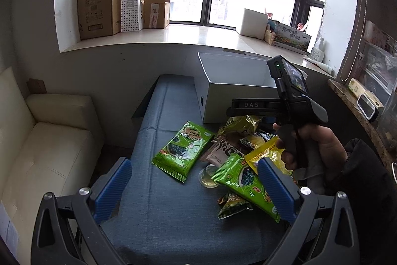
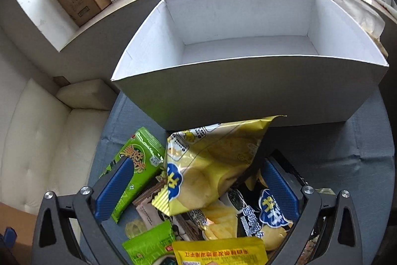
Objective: Organize snacks
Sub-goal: 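Reach the right tool into the pile and grasp the yellow chip bag, then grasp the green seaweed pack with the left tool while the right tool lifts the yellow bag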
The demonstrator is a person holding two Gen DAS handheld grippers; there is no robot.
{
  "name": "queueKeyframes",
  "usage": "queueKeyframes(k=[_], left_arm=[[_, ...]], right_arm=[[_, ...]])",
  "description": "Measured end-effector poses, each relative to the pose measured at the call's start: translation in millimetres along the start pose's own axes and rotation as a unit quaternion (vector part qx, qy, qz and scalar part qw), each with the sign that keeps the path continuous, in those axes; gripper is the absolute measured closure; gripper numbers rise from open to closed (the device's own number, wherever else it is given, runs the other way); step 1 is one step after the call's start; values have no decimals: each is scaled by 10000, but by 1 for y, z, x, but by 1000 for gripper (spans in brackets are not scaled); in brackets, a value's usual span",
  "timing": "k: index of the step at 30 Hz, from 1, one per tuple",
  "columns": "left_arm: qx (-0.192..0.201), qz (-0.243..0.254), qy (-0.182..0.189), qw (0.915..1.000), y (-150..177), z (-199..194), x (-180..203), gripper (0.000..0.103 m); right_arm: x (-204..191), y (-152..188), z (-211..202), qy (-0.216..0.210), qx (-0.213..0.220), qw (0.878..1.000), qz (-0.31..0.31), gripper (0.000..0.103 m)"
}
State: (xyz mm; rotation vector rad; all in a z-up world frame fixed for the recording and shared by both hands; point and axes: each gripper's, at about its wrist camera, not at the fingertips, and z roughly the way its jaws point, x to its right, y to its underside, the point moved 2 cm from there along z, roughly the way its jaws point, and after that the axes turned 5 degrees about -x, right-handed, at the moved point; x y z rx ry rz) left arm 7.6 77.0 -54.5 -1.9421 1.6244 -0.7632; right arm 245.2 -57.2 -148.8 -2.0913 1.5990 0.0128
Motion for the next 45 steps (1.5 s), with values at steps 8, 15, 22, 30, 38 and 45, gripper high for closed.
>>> queueKeyframes(k=[8, 15, 22, 30, 38, 45], left_arm=[[-16, -23, -129, 9999, 0, 4, -4, 0], [-57, -10, -141, 9999, 1, 8, -3, 0], [-87, -4, -132, 9999, 0, 17, -5, 0], [-32, 319, 37, 9995, -12, 45, -5, 0], [-858, 1061, 252, 9903, -22, 144, -8, 0], [-1498, 1260, 380, 9799, -36, 224, -23, 0]], right_arm=[[21, 1, 17, -523, -387, 9959, 633, 39], [28, 1, 6, -645, -329, 9955, 613, 42], [37, 13, -37, -880, 111, 9944, 577, 46], [49, 44, -127, -395, 1008, 9941, 110, 47], [68, 90, -187, -422, 1488, 9880, 19, 47], [76, 114, -194, -495, 1435, 9884, 36, 47]])
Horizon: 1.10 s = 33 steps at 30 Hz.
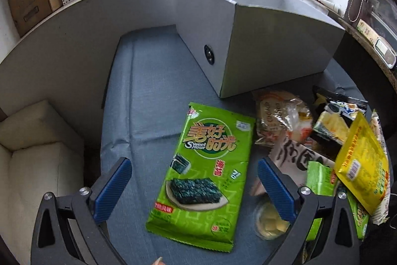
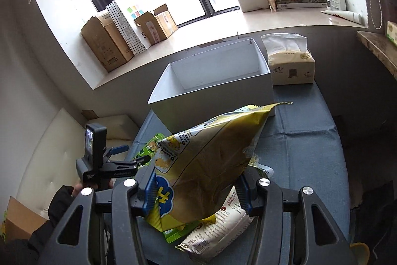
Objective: Organize snacks
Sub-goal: 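Grasp the green seaweed pack with the left tool while the right tool lifts the yellow bag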
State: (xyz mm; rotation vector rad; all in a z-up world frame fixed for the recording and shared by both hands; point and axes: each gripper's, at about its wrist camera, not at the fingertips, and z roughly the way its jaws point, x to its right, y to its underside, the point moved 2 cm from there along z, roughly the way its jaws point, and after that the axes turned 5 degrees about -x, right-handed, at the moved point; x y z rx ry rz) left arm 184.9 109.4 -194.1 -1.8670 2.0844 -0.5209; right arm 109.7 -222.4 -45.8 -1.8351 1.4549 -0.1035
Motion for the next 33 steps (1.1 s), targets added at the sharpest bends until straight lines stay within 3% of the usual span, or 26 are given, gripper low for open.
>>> queueKeyframes(k=[5, 9, 11, 15, 20, 29, 33], left_arm=[[-138, 660, -188, 9976, 1, 20, 14, 0], [-171, 737, -280, 9967, 3, 25, 17, 0], [-191, 739, -90, 9970, 5, 28, 15, 4], [-92, 868, 271, 9958, 11, 27, 21, 30], [-119, 582, 296, 9978, 11, 13, 18, 36], [850, 144, 175, 9961, 29, -86, 51, 36], [1423, -53, 747, 9870, 21, -137, 70, 35]], right_arm=[[2, 2, 2, 76, -76, 9999, 4, 47], [2, 5, 6, 91, -136, 9998, 71, 47], [1, 6, 8, 81, -157, 9998, 90, 47], [-6, 9, 11, 106, -184, 9998, 9, 47], [-8, 9, 15, 96, -239, 9997, 47, 47], [-10, 9, 22, 73, -237, 9997, 13, 47], [-16, 5, 23, 66, -166, 9998, -112, 47]])
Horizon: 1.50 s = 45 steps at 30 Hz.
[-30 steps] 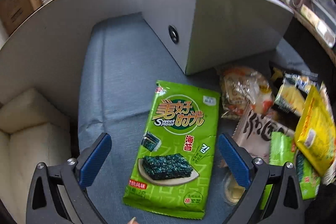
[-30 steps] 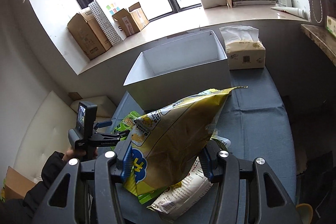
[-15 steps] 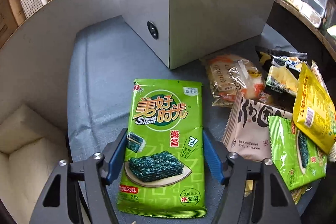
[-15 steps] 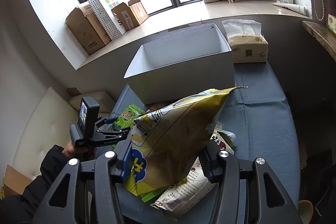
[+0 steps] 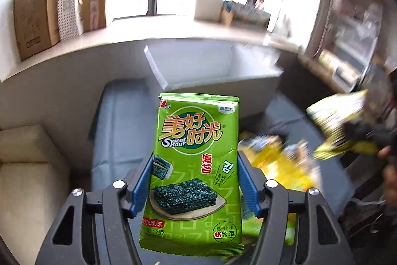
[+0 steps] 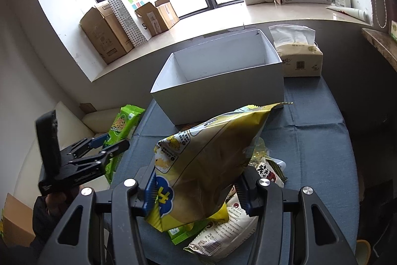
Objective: Organize snacks
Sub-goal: 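Grasp the green seaweed pack with the left tool while the right tool lifts the yellow bag, then lower both held packs into the white box and open both tools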
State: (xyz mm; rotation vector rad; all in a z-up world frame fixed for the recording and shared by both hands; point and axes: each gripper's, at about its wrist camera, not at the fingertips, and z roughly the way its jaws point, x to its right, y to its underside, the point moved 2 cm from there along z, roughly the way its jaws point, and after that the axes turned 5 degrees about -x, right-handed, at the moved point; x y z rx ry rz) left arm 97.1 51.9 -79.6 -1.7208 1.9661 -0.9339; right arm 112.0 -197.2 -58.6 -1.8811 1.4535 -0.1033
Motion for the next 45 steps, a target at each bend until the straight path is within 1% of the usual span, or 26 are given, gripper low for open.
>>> queueKeyframes(k=[2, 4, 6, 8, 9, 12, 16, 18, 20, 21, 23, 24, 26, 28, 29, 31, 33, 34, 35, 36, 37, 39, 41, 43, 45], left_arm=[[188, -106, -51, 9998, -16, -13, 10, 35], [331, -238, -131, 9991, -34, -18, 13, 34], [459, -424, -61, 9980, -53, -14, 12, 34], [588, -330, -192, 9975, -74, -4, 18, 34], [554, -292, -235, 9978, -85, 5, 20, 34], [458, -365, -213, 9981, -113, 34, 18, 34], [324, -501, -201, 9980, -146, 74, 12, 34], [290, -475, -317, 9979, -161, 91, 9, 34], [320, -474, -375, 9977, -170, 105, 3, 32], [237, -498, -372, 9978, -175, 115, -1, 32], [33, -569, -601, 9966, -180, 133, -10, 32], [-23, -585, -647, 9962, -181, 142, -13, 32], [-141, -752, -653, 9949, -181, 154, -22, 32], [-194, -938, -547, 9939, -176, 161, -29, 32], [-207, -942, -533, 9939, -175, 164, -30, 31], [-250, -851, -667, 9938, -172, 170, -29, 31], [-355, -768, -721, 9938, -170, 175, -28, 28], [-377, -766, -749, 9935, -169, 176, -29, 18], [-398, -784, -697, 9937, -169, 177, -30, 9], [-424, -813, -586, 9941, -169, 178, -31, 0], [-408, -828, -579, 9940, -170, 177, -31, 0], [-363, -808, -628, 9941, -171, 174, -30, 0], [-326, -736, -560, 9952, -172, 171, -27, 0], [-334, -703, -628, 9950, -173, 170, -24, 0], [-341, -657, -613, 9954, -172, 169, -21, 0]], right_arm=[[0, -6, -1, -33, 67, 10000, -42, 47], [2, -14, -2, -34, 112, 9999, -47, 47], [6, -25, -2, -71, 206, 9997, -69, 47], [13, -41, 2, -106, 240, 9996, -36, 47], [17, -50, 5, -125, 243, 9996, -11, 47], [32, -82, 20, -85, 178, 9998, 25, 47], [56, -134, 47, -63, -68, 9999, 92, 47], [67, -157, 61, 33, -183, 9997, 187, 47], [75, -178, 76, 12, -271, 9994, 222, 47], [79, -185, 83, -31, -305, 9992, 254, 47], [88, -195, 98, -185, -392, 9981, 442, 47], [91, -197, 106, -238, -443, 9974, 512, 47], [94, -198, 124, -154, -627, 9966, 507, 47], [91, -196, 138, 107, -769, 9964, 342, 47], [89, -196, 142, 183, -796, 9963, 255, 47], [85, -194, 146, 133, -817, 9964, 157, 46], [84, -193, 148, -25, -837, 9964, 137, 42], [84, -194, 149, -36, -823, 9965, 153, 38], [85, -195, 148, -14, -781, 9968, 161, 23], [87, -196, 147, 39, -710, 9973, 171, 4], [90, -197, 145, 85, -643, 9977, 178, 0], [89, -197, 139, 59, -584, 9983, 66, 0], [87, -195, 135, 197, -579, 9981, -75, 0], [85, -195, 131, 300, -506, 9980, -223, 0], [85, -194, 129, 384, -474, 9978, -249, 0]])
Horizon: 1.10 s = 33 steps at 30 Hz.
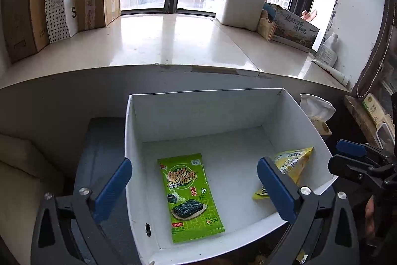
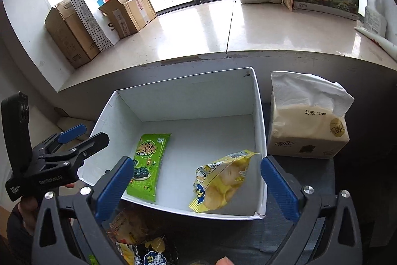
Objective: Organize snacks
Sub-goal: 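Lower both held packs into the white box and open both tools, then move the right tool to the white red-logo snack bag and grasp it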
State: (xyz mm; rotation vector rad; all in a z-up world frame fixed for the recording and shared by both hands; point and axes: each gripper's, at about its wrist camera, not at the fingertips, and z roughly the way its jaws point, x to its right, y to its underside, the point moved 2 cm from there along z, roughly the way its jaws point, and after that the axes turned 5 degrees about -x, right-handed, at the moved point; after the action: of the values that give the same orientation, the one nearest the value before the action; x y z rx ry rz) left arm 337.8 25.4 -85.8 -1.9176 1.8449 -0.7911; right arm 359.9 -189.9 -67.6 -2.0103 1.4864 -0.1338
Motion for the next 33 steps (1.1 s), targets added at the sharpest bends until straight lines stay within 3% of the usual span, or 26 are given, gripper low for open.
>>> queueKeyframes(k=[6, 10, 12, 16, 19, 22, 27, 33], left_arm=[[198, 231, -327, 9990, 9, -9, 4, 0], [504, 410, -119, 9978, 20, -32, 10, 0], [627, 465, -15, 9969, 28, -47, 14, 0], [727, 538, 285, 9955, 49, -81, 20, 0], [696, 589, 361, 9952, 67, -106, 24, 0], [833, 703, 358, 9934, 89, -136, 27, 0], [1021, 586, 491, 9918, 139, -185, 25, 0], [848, 168, 793, 9931, 182, -208, 13, 0]], right_arm=[[1, 7, -5, 195, 242, 9995, -59, 0], [-11, 15, -18, 508, 643, 9953, -514, 0], [-16, 19, -23, 697, 645, 9933, -660, 0], [-15, 32, -43, 301, 565, 9966, -519, 0], [-15, 54, -68, 18, 634, 9972, -399, 0], [-23, 84, -94, 48, 882, 9954, -382, 0], [-35, 144, -126, -140, 939, 9954, -163, 0], [-20, 213, -132, -206, 786, 9938, 755, 0]])
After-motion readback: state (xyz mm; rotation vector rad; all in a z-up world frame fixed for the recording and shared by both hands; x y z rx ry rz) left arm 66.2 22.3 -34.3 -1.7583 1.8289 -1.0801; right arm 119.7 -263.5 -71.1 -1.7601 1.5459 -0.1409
